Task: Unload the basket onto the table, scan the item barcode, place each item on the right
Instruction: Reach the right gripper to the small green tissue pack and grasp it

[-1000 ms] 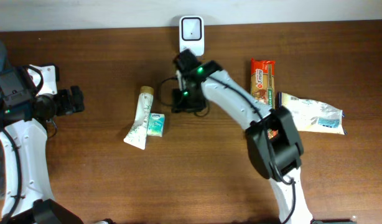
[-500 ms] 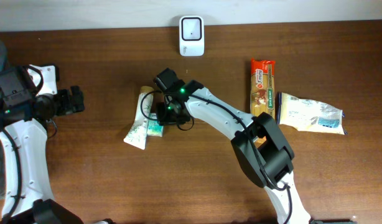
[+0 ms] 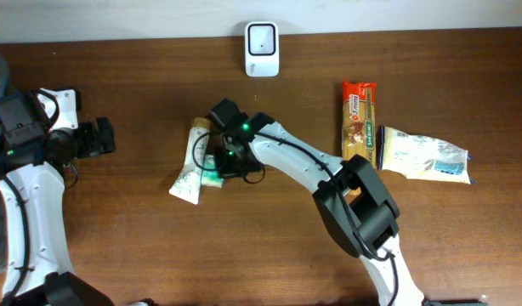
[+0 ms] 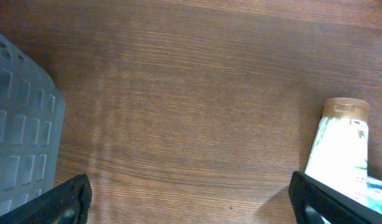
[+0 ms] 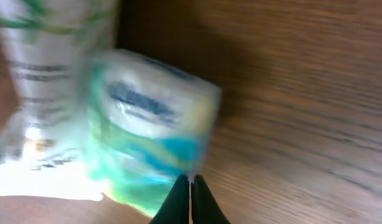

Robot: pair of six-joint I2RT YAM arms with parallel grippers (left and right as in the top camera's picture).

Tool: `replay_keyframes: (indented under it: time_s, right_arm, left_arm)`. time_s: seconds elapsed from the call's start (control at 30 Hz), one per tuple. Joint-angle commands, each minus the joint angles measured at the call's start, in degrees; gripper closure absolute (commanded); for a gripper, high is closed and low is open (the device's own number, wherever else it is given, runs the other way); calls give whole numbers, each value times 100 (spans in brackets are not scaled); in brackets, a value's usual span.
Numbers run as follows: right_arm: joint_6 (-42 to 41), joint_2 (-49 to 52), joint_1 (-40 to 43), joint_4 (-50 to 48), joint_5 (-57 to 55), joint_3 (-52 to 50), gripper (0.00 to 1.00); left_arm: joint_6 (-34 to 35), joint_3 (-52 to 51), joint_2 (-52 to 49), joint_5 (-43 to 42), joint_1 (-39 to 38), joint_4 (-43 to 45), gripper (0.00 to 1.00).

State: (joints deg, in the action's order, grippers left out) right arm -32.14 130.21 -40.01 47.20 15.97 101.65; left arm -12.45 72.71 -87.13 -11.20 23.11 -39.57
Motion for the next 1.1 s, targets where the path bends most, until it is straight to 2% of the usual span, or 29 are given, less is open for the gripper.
replay_keyframes:
  time_s: [0.0, 0.1, 0.13, 0.2, 0.23, 0.33, 0.4, 0.47, 0.6, 0.73, 0.8, 0.83, 0.9, 0.97, 1.07]
  right_arm:
    - [715, 107, 256, 44, -28, -50, 96]
    - [1362, 107, 389, 55, 271, -50, 96]
    - [1513, 107, 439, 52, 654, -50, 90]
    - [1521, 109, 428, -13, 1143, -50, 58]
    - [1521, 109, 389, -83, 1325, -50, 52]
    - [1517, 109, 175, -319, 1486, -50, 50]
    - [1121, 133, 94, -378, 1250, -50, 48]
    - [518, 190, 28, -308, 658, -52, 48]
    - [247, 350, -11, -321, 560, -52, 52]
    - [245, 529, -81, -380, 542, -52, 68]
    - [249, 529, -72, -369, 474, -50, 89]
    - [254, 527, -50, -363, 474, -50, 94]
    - [299, 518, 59, -190, 481, -46, 96]
    - [763, 428, 308, 153, 726, -33, 96]
    - [2184, 90, 850, 671, 1606, -33, 96]
  left_arm:
    - [-50, 52, -2, -59, 31, 24, 1]
    - [-50, 52, -2, -59, 31, 24, 1]
    - [-50, 52, -2, -59, 31, 24, 1]
    - [-50, 52, -2, -59, 31, 24, 1]
    - [-50, 52, -2, -59, 31, 24, 1]
    - [-52, 52, -2, -59, 31, 24, 1]
    - [-50, 52, -2, -57, 31, 24, 1]
    - [-52, 52, -2, -59, 31, 24, 1]
    - [-50, 52, -2, -59, 31, 24, 1]
    - [-50, 52, -2, -59, 31, 24, 1]
    - [-50, 52, -2, -59, 31, 24, 1]
    - [-52, 52, -2, -59, 31, 24, 1]
    - [-50, 52, -2, -59, 31, 24, 1]
    - [-50, 52, -2, -59, 31, 24, 1]
    - [-50, 52, -2, -59, 31, 24, 1]
